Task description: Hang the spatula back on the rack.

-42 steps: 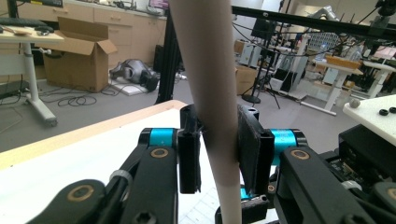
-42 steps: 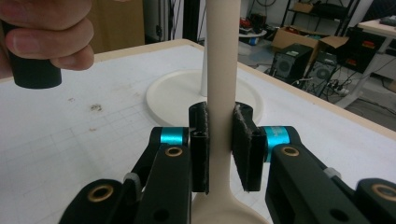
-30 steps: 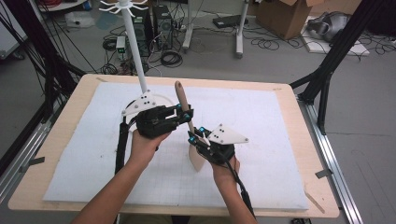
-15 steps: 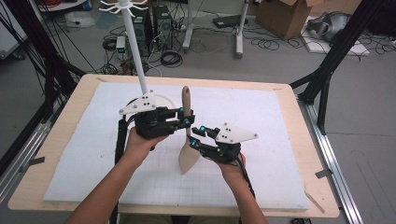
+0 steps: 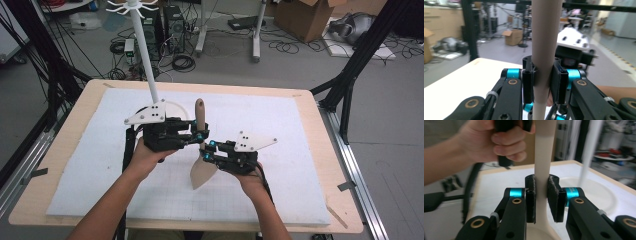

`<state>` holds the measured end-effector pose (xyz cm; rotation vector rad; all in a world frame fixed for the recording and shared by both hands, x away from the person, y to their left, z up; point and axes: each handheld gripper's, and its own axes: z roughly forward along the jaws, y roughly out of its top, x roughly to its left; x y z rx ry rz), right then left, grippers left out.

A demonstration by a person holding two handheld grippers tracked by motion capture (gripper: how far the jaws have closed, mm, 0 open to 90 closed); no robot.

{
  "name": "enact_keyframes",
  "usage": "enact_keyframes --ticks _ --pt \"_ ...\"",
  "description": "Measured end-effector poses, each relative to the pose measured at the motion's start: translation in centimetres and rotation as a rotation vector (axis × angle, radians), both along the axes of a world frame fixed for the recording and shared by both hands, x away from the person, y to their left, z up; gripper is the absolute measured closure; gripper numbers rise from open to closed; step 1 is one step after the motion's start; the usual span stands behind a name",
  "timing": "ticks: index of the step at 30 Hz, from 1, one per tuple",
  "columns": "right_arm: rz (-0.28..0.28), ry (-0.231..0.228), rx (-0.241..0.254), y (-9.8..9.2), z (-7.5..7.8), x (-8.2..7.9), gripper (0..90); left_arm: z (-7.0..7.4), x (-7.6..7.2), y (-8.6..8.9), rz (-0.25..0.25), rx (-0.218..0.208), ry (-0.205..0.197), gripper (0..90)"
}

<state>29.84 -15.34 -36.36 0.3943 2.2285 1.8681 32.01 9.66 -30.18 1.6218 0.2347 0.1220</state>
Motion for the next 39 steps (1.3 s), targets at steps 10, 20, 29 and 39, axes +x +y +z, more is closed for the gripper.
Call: enact_keyframes --ticks 10,20,29,39 --pt "-0.134 0.028 -0.009 0.7 -0.2 -0.3 77.8 -0.5 0.0 -0.3 0.108 0.008 -0.005 75.1" --pt "-0.097 0.017 0.023 -0.2 0.1 -0.3 51.3 -0.3 0.0 0.6 0.037 -0.001 0.005 75.7" --pt "-0.119 0.018 -0.05 -2.7 -0.6 -0.6 34.2 0.0 0.3 2.6 0.023 -0.012 0.005 75.7" --pt "-0.25 0.031 -0.042 -6.6 -1.0 -1.0 25.2 0.9 1.0 5.9 0.083 -0.011 0.004 75.7"
